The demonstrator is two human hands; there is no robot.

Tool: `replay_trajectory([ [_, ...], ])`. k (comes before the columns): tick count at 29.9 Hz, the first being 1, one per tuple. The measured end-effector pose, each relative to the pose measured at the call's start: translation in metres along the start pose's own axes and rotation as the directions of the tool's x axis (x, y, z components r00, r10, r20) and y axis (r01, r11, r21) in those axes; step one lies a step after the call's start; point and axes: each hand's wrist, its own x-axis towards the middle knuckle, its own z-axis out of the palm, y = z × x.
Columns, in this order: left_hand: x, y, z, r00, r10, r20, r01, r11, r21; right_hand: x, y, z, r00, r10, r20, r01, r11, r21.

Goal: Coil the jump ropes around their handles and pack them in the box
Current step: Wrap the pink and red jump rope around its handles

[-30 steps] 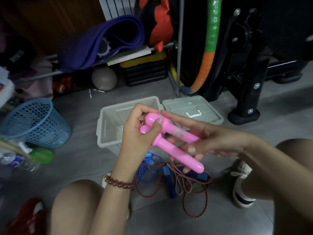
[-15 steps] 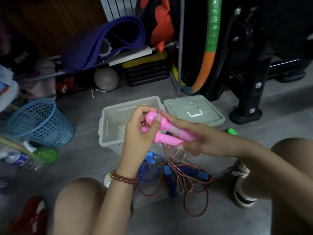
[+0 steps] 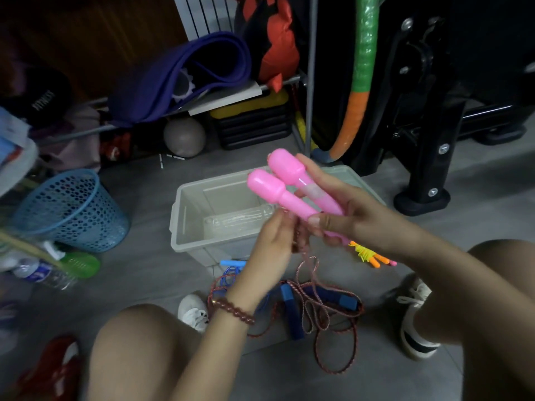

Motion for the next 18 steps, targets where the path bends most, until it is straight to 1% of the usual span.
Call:
replay_trajectory([
  [1,-0.002,-0.003,0.005,1.0,0.0,0.012,-0.001,0.996,0.094,0.002,0.003,-0.002,0.997,-0.014,-0.072,0.007,0.995,-0.095],
  [2,-0.004,-0.005,0.009,1.0,0.022,0.007,-0.023,0.969,0.245,0.004,0.006,-0.002,0.992,-0.041,-0.117,0.017,0.98,-0.197],
  [3,-0.006,-0.006,0.011,0.998,0.058,0.014,-0.059,0.915,0.4,0.004,0.011,-0.003,0.987,-0.076,-0.139,0.028,0.947,-0.321],
  [4,-0.008,-0.006,0.011,0.996,0.09,0.012,-0.083,0.858,0.507,0.005,0.016,-0.003,0.984,-0.11,-0.142,0.038,0.899,-0.436],
  [6,-0.013,-0.001,0.008,0.995,0.094,0.033,-0.096,0.814,0.572,0.005,0.025,-0.003,0.982,-0.141,-0.123,0.048,0.826,-0.562],
  [7,-0.014,0.003,0.005,0.996,0.071,0.045,-0.084,0.77,0.633,0.005,0.027,-0.002,0.985,-0.136,-0.102,0.048,0.799,-0.6],
  [9,-0.015,0.006,0.0,0.99,0.098,0.098,-0.136,0.554,0.821,0.004,0.029,0.002,0.992,-0.112,-0.056,0.046,0.74,-0.671],
  [10,-0.016,0.006,-0.002,0.986,0.113,0.121,-0.161,0.479,0.863,0.002,0.032,0.004,0.994,-0.101,-0.031,0.049,0.703,-0.71],
  [11,-0.017,0.007,-0.004,0.981,0.132,0.143,-0.186,0.429,0.884,0.0,0.034,0.006,0.996,-0.094,-0.004,0.059,0.655,-0.753],
  [13,-0.018,0.009,-0.008,0.968,0.167,0.185,-0.236,0.371,0.898,-0.003,0.036,0.009,0.997,-0.061,0.05,0.075,0.559,-0.826],
  [16,-0.022,0.013,-0.016,0.95,0.24,0.198,-0.26,0.26,0.93,-0.006,0.034,0.006,0.994,-0.03,0.101,0.102,0.508,-0.855],
  [18,-0.022,0.015,-0.023,0.939,0.276,0.205,-0.274,0.239,0.932,-0.008,0.031,0.005,0.991,-0.021,0.13,0.123,0.5,-0.857],
])
